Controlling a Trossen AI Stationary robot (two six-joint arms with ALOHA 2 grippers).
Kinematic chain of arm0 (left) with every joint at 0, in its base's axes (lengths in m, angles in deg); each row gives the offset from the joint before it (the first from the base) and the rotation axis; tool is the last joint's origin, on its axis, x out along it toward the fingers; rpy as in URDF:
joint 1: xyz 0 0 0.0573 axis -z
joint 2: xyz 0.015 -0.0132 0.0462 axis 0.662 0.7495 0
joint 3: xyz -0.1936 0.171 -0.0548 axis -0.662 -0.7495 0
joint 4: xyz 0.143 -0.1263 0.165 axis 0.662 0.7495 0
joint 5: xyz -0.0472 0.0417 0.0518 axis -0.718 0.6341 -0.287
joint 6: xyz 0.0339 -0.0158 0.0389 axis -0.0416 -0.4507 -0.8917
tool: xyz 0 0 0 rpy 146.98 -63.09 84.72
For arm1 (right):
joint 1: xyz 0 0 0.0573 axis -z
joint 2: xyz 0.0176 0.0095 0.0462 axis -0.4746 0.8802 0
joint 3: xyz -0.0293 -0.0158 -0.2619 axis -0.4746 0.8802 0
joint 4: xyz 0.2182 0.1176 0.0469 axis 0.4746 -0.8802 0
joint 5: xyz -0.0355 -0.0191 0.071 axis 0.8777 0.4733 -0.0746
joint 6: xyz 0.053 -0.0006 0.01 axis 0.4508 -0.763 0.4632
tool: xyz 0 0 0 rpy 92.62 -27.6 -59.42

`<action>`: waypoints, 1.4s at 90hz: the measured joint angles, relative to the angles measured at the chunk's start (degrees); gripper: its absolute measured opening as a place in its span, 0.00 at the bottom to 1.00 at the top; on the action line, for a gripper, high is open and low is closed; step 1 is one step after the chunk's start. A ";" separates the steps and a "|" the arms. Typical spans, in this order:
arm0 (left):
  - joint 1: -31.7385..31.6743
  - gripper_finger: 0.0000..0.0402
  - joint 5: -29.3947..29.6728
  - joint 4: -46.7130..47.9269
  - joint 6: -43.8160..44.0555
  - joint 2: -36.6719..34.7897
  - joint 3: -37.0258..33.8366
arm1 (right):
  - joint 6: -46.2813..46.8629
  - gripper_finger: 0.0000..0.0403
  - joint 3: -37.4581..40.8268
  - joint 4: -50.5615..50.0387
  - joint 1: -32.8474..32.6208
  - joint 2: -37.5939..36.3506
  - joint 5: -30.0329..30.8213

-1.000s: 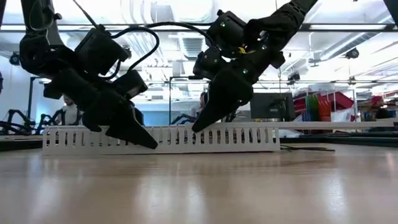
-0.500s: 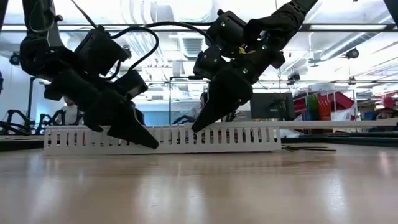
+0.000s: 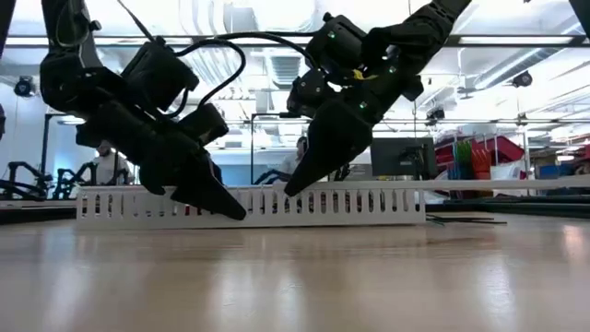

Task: Ziptie cables
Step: Close the white cable duct

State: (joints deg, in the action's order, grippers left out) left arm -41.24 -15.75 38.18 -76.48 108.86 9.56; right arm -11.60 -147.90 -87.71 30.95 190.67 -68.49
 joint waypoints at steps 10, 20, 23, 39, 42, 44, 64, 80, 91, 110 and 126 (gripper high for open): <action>0.00 0.54 0.41 0.39 -1.28 0.80 0.59 | -2.52 0.55 0.03 -0.46 0.04 -0.07 -0.81; -0.32 0.55 0.80 -0.16 -1.88 0.93 0.24 | -2.98 0.57 0.03 -0.13 0.00 -0.06 -1.26; -0.50 0.55 0.72 -0.16 -1.76 0.93 0.18 | -2.94 0.57 0.03 -0.07 0.03 -0.04 -1.28; -0.59 0.53 0.65 -0.29 -2.12 0.90 0.05 | -3.93 0.54 0.01 -0.27 0.11 -0.04 -2.31; -0.59 0.53 0.67 -0.09 -2.22 0.86 0.00 | -4.50 0.54 0.01 -0.41 0.11 -0.04 -2.59; -0.59 0.53 0.67 -0.12 -2.30 0.82 -0.10 | -4.69 0.55 0.01 -0.57 0.13 -0.04 -2.79; -0.69 0.54 0.50 -0.09 -2.91 0.60 -0.64 | -5.33 0.57 -0.06 -1.50 0.15 -0.04 -3.48; -1.56 0.53 0.30 -0.16 -4.54 0.38 -0.85 | -5.22 0.55 -0.03 -1.78 0.37 -0.04 -3.11; -1.84 0.54 -1.04 0.09 -4.58 0.40 -0.30 | -2.67 0.57 -0.45 -2.06 0.44 -0.02 -2.44; -1.88 0.54 -1.44 0.75 -4.56 0.53 0.89 | -1.32 0.55 -1.85 -2.52 0.42 0.70 -1.63; -1.86 0.54 -1.57 1.26 -2.44 0.55 1.26 | -0.93 0.57 -4.11 -3.46 0.39 2.87 -1.32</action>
State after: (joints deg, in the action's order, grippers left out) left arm -43.10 -17.32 39.45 -78.91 109.42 10.82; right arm -12.53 -152.01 -91.17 31.34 193.54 -69.81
